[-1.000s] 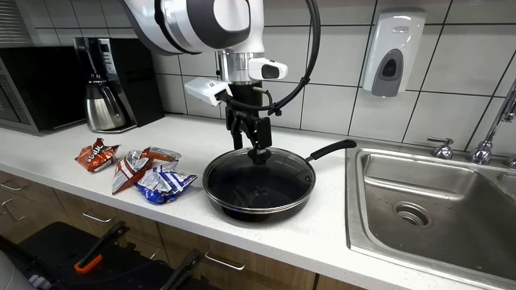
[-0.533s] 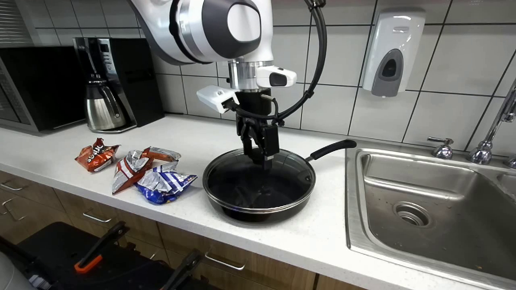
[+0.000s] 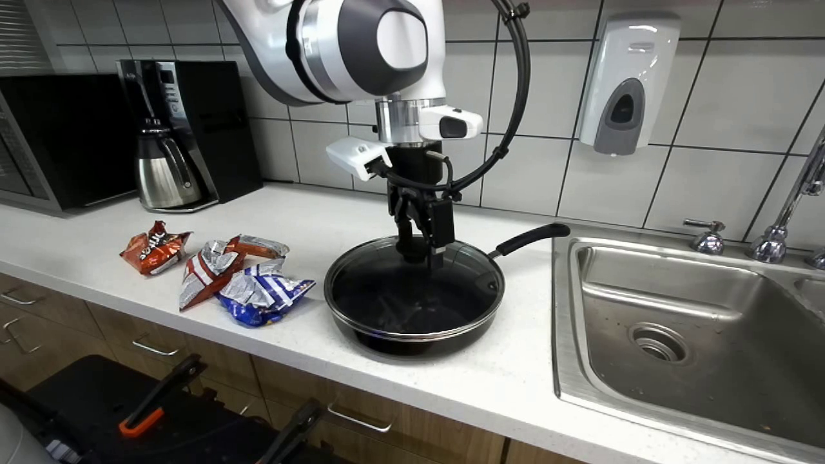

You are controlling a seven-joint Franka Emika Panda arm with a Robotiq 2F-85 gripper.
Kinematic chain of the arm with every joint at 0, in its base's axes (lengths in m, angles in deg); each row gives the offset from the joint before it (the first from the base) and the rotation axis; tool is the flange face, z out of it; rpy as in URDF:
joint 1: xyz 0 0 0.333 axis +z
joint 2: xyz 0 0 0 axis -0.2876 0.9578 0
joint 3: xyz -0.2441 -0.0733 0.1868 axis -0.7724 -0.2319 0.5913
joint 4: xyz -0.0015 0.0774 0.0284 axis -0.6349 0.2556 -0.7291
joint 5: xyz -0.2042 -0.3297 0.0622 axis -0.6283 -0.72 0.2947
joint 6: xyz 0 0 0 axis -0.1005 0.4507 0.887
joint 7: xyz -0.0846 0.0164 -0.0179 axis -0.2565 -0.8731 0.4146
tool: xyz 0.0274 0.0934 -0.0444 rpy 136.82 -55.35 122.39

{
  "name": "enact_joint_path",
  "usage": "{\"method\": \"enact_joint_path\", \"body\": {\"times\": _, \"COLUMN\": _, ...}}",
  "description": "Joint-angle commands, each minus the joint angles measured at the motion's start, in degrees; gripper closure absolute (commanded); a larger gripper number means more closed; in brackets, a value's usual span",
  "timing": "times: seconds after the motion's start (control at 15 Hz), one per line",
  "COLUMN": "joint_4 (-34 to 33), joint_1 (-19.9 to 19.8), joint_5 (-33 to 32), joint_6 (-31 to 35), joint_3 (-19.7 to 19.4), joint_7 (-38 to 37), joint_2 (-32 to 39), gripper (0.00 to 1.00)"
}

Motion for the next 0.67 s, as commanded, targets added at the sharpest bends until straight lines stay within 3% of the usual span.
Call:
{"method": "enact_joint_path", "body": {"times": 0.0, "joint_4": -1.3, "joint_1": 0.8, "joint_5": -0.8, "joint_6": 0.3, "joint_3": -0.2, "joint_7": -2.1, "joint_2": 1.2, "gripper": 0.00}}
{"method": "enact_joint_path", "body": {"times": 0.07, "joint_4": -1.3, "joint_1": 0.9, "joint_5": -0.7, "joint_6": 0.3, "joint_3": -0.2, "joint_7": -2.1, "joint_2": 1.3, "gripper": 0.25}}
{"method": "enact_joint_path", "body": {"times": 0.13, "joint_4": -1.4, "joint_1": 1.1, "joint_5": -0.6, "joint_6": 0.3, "joint_3": -0.2, "joint_7": -2.2, "joint_2": 1.3, "gripper": 0.26}}
{"method": "enact_joint_path", "body": {"times": 0.4, "joint_4": -1.6, "joint_1": 2.0, "joint_5": -1.3, "joint_6": 0.1, "joint_3": 0.1, "joint_7": -3.1, "joint_2": 0.5, "gripper": 0.58}}
{"method": "enact_joint_path", "body": {"times": 0.6, "joint_4": -1.5, "joint_1": 2.2, "joint_5": -2.4, "joint_6": -0.6, "joint_3": 0.1, "joint_7": -4.2, "joint_2": -0.8, "gripper": 0.61}}
